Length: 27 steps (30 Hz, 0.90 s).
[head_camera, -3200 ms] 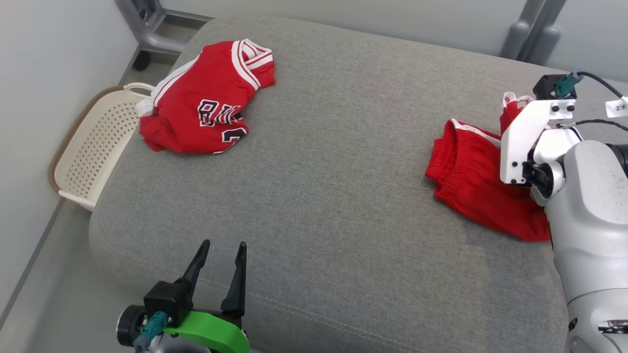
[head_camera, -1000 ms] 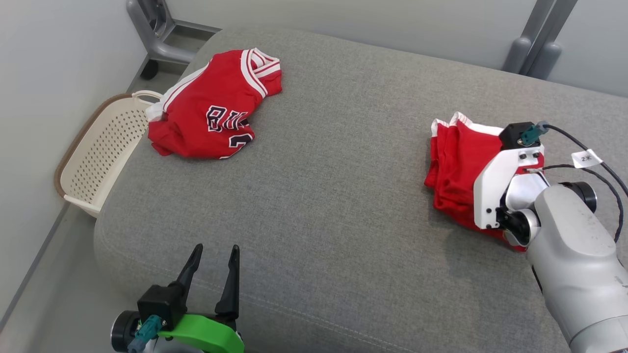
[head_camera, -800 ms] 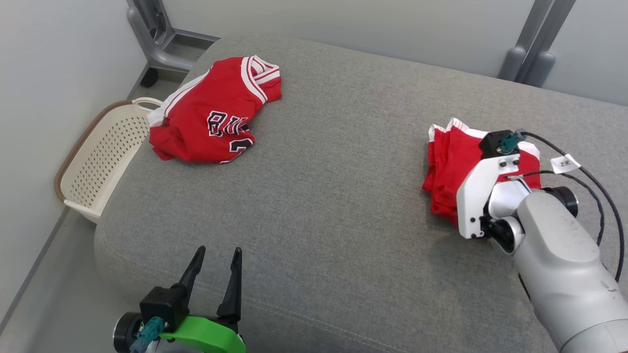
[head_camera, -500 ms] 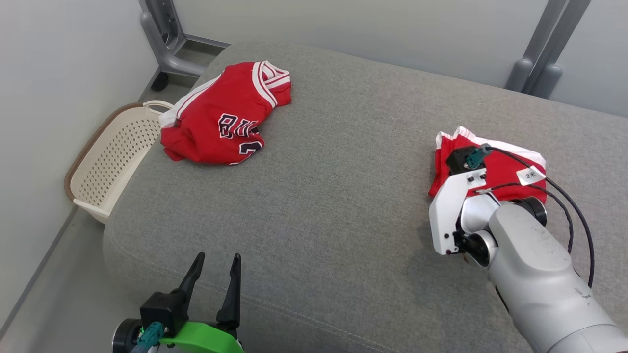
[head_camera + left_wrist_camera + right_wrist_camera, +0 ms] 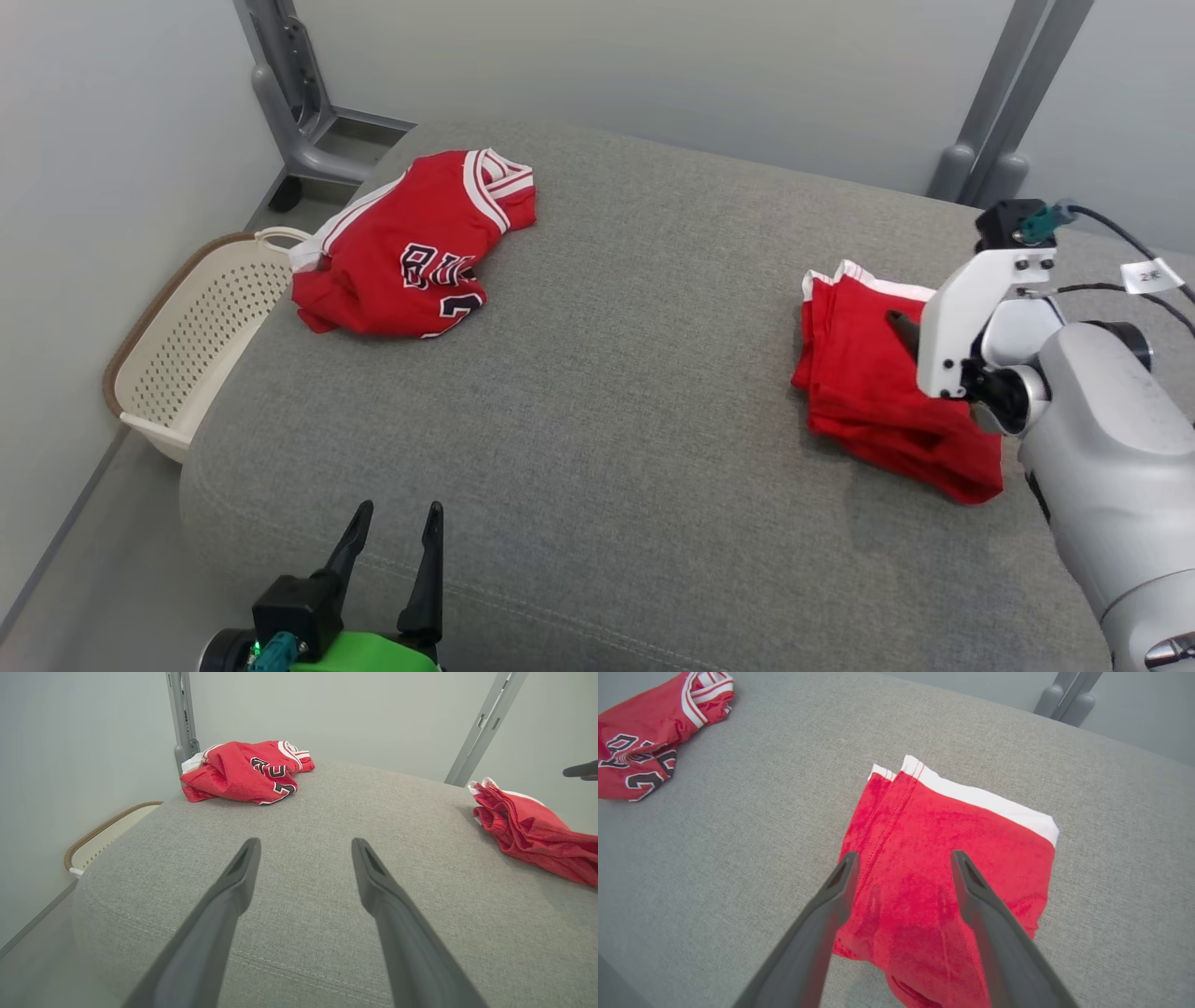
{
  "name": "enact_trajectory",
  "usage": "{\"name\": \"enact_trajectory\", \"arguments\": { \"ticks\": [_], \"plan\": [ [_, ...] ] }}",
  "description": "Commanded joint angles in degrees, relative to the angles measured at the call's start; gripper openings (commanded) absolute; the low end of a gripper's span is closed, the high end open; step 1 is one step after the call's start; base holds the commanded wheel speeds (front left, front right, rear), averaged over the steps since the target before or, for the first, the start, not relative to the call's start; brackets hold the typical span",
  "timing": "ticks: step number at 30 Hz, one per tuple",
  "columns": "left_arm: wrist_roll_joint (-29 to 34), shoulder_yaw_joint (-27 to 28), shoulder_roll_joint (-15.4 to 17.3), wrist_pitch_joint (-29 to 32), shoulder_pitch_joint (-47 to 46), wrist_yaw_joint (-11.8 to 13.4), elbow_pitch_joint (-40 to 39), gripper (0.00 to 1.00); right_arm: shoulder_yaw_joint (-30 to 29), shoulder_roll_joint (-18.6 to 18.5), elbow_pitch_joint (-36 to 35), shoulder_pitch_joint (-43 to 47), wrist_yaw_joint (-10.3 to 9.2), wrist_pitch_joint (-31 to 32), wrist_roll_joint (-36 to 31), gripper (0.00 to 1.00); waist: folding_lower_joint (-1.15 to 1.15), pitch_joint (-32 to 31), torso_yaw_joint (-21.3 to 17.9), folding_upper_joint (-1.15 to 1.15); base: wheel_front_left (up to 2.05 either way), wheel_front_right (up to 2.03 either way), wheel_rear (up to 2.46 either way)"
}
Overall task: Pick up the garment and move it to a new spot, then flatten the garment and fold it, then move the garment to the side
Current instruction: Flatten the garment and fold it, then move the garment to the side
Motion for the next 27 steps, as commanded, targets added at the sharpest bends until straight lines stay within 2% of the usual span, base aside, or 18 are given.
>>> {"name": "enact_trajectory", "arguments": {
  "ticks": [1, 7, 15, 27],
  "plan": [
    [-0.26, -0.08, 0.37, 0.11, 0.62, 0.18, -0.46, 1.00, -2.34, -1.01, 0.93, -0.41, -0.04, -0.64, -0.92, 1.00, 0.00, 0.20, -0.99, 0.00, 0.00, 0.00, 0.00],
    [-0.31, -0.47, 0.32, 0.18, -0.32, 0.40, -1.27, 1.00, -10.60, -3.09, 3.91, 0.94, -0.03, -2.13, -4.49, 1.00, 0.00, 2.47, -2.26, 0.00, 0.00, 0.00, 0.00],
    [0.14, -1.00, -0.12, -0.11, -2.94, -0.02, -1.57, 1.00, -22.15, -3.06, 7.85, 0.71, -0.03, -4.06, -10.13, 1.00, 0.00, 7.25, -1.95, 0.00, 0.00, 0.00, 0.00],
    [0.11, -1.24, -0.66, -0.44, -4.99, -0.49, -0.23, 1.00, -26.31, 1.13, 9.59, 0.05, -0.02, -2.72, -16.39, 1.00, 0.00, 10.23, -0.80, 0.00, 0.00, 0.00, 0.00]
  ]
}}
